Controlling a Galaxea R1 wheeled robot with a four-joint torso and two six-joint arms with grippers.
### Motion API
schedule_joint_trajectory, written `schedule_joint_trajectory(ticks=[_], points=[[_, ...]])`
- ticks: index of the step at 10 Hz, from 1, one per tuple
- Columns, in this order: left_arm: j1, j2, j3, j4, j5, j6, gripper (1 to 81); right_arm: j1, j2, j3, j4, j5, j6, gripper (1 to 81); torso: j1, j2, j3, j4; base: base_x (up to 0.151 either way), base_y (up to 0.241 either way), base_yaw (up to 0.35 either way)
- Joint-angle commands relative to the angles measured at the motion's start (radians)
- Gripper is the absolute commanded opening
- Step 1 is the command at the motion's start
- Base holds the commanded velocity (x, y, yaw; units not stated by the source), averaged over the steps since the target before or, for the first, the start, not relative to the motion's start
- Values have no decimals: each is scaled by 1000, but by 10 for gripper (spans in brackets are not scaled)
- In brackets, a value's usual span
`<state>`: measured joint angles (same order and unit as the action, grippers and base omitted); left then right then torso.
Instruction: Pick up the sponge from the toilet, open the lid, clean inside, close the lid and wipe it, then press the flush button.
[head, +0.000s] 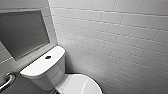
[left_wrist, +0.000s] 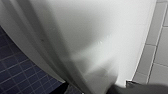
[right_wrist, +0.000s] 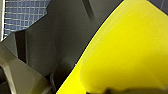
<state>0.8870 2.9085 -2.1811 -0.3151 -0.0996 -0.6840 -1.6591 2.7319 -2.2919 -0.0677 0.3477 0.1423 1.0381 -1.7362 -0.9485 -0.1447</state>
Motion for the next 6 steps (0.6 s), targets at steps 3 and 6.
schedule_joint_trajectory(ticks=[3,6], points=[[-171,-26,109,4,-23,-31,811,8,-16,8,-15,-61,-1,10,0,0,0,0,0,0,0],[-165,-35,115,4,-22,-71,811,9,-15,5,-15,-65,0,10,0,0,0,0,0,0,0]])
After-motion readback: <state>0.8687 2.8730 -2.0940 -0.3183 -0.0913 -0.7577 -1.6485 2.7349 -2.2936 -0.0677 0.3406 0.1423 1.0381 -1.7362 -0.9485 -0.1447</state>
